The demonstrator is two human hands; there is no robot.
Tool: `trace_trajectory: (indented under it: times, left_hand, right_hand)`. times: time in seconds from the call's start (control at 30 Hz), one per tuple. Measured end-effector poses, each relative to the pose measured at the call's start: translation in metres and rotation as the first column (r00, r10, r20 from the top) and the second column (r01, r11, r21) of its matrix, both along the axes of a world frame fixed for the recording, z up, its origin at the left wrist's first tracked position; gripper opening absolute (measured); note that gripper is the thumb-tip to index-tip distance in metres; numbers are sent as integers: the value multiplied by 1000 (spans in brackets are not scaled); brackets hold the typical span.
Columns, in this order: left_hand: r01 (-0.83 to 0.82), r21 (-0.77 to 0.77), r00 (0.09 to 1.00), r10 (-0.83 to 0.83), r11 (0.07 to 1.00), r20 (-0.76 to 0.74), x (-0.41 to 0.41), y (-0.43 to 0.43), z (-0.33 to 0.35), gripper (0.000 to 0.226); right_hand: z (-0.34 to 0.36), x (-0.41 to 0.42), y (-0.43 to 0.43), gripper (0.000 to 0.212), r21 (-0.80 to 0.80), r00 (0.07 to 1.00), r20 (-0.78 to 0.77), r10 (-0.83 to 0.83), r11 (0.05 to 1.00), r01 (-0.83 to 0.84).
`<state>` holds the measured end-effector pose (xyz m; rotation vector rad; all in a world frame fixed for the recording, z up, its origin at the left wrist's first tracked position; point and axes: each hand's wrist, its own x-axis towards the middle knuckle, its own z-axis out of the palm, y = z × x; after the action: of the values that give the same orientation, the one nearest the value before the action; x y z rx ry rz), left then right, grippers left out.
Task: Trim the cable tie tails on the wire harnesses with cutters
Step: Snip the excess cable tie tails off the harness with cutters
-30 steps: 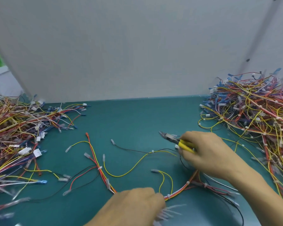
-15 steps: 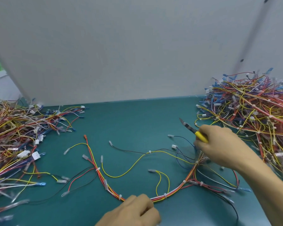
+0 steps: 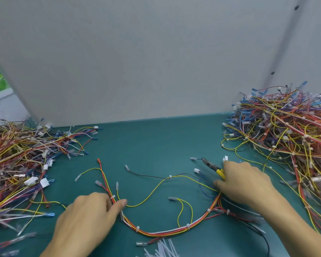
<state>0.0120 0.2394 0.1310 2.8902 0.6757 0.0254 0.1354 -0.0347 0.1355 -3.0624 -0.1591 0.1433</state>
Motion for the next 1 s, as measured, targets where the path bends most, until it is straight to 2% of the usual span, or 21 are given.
trace_trajectory:
  times: [0.13, 0.27, 0.33, 0.37, 0.4, 0.43, 0.47, 0.53, 0.63, 0.77, 0.9, 0.93, 1.0]
  left_hand:
    - [-69, 66, 993, 74, 995, -90, 10, -4, -7, 56]
    - [-20, 36, 996, 23, 999, -90, 18, -6, -8, 29]
    - [-28, -73, 999, 25, 997, -37, 23, -4, -7, 19]
    - [-36, -177, 999, 40, 983, 16, 27, -3, -6, 17]
    - [-40, -325, 994, 70, 945, 80, 31, -1, -5, 17]
    - [-26, -495, 982, 116, 869, 151, 36, 0, -3, 15]
    - [5, -643, 959, 180, 766, 221, 41, 2, 0, 14]
    - [93, -817, 902, 300, 569, 311, 53, 6, 10, 11]
    - [240, -885, 837, 378, 398, 396, 70, 11, 30, 1]
    - [392, -848, 762, 390, 357, 516, 91, 12, 47, 18]
    - [500, -809, 716, 377, 310, 588, 108, 9, 53, 26]
    - [514, -804, 706, 385, 299, 594, 111, 10, 52, 26]
    - [524, -803, 696, 402, 284, 595, 117, 10, 49, 26]
  right_hand:
    - [-4, -2, 4, 19, -1, 997, 80, 7, 1000, -7]
    - [-7, 1, 4, 17, 103, 997, 73, -39, 994, 31]
    - [-8, 5, 4, 15, 205, 994, 58, -91, 976, 78]
    - [-8, 8, 4, 14, 262, 991, 57, -121, 960, 102]
    - [-7, 10, 3, 14, 325, 987, 67, -148, 938, 118]
    - [-5, 13, 2, 14, 399, 980, 90, -175, 908, 126]
    - [-2, 16, 1, 13, 479, 972, 122, -202, 869, 121]
    - [7, 23, 2, 10, 633, 949, 191, -251, 770, 76]
    - [26, 31, 11, 12, 816, 933, 235, -272, 577, -37]
    - [47, 39, 31, 14, 911, 925, 293, -242, 364, -194]
    - [56, 46, 44, 15, 969, 949, 247, -195, 44, -244]
    - [56, 47, 45, 16, 971, 953, 233, -192, -11, -239]
    - [54, 53, 45, 19, 974, 959, 204, -195, -57, -219]
